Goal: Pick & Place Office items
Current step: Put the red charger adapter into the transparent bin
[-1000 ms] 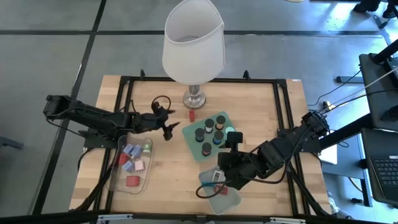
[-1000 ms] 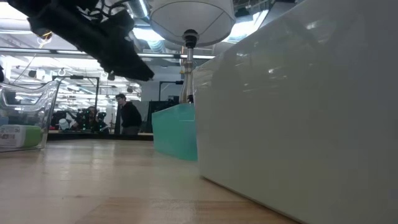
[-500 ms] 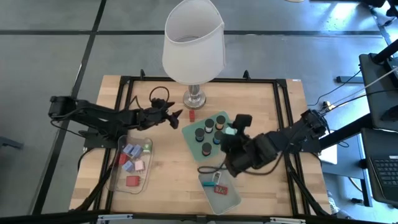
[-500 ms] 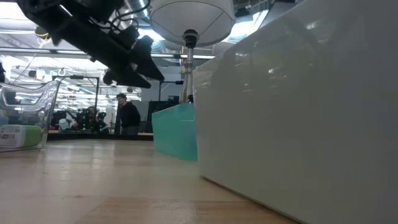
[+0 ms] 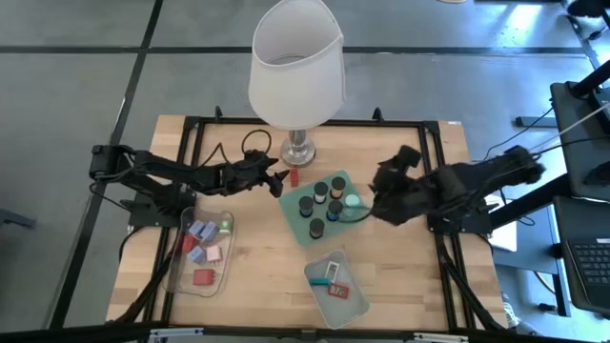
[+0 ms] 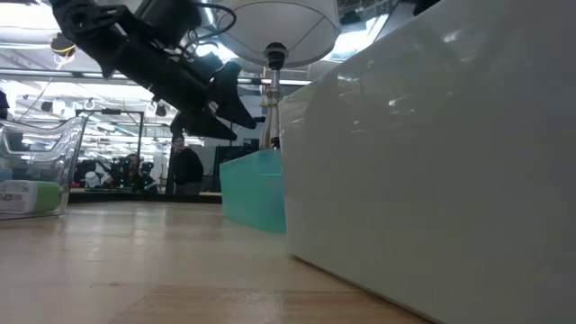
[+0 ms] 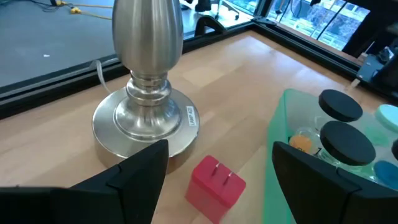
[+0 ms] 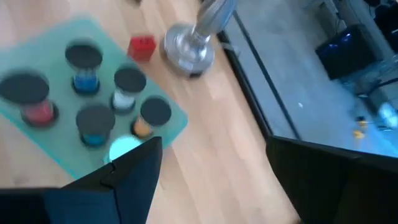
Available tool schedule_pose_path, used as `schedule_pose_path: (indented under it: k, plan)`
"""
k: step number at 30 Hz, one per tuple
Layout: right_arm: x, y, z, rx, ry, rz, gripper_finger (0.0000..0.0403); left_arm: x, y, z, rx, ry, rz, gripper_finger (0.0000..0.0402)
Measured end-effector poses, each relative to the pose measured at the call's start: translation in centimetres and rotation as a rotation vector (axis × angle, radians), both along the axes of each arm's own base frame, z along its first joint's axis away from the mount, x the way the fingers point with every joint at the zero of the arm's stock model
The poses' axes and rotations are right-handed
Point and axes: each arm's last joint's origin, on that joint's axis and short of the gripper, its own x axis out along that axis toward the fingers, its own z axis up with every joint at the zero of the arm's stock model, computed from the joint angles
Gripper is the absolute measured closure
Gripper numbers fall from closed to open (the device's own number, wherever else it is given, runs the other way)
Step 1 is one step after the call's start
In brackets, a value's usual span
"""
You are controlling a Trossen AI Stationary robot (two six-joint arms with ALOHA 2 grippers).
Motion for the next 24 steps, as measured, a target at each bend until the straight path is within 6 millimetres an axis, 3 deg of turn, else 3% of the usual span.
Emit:
schedule_pose_path:
  k: [6, 24]
  plan:
    - [-2.9, -1.2, -2.5, 0.062, -0.184, 0.04, 0.0112, 0.0, 0.0, 0.1, 0.008, -0.008, 0.016, 0.0119]
    - [-7.7, -3.1, -11.8, 0.178, -0.485, 0.179, 0.0112, 0.0, 0.0, 0.0, -0.017, -0.022, 0.03, 0.0119]
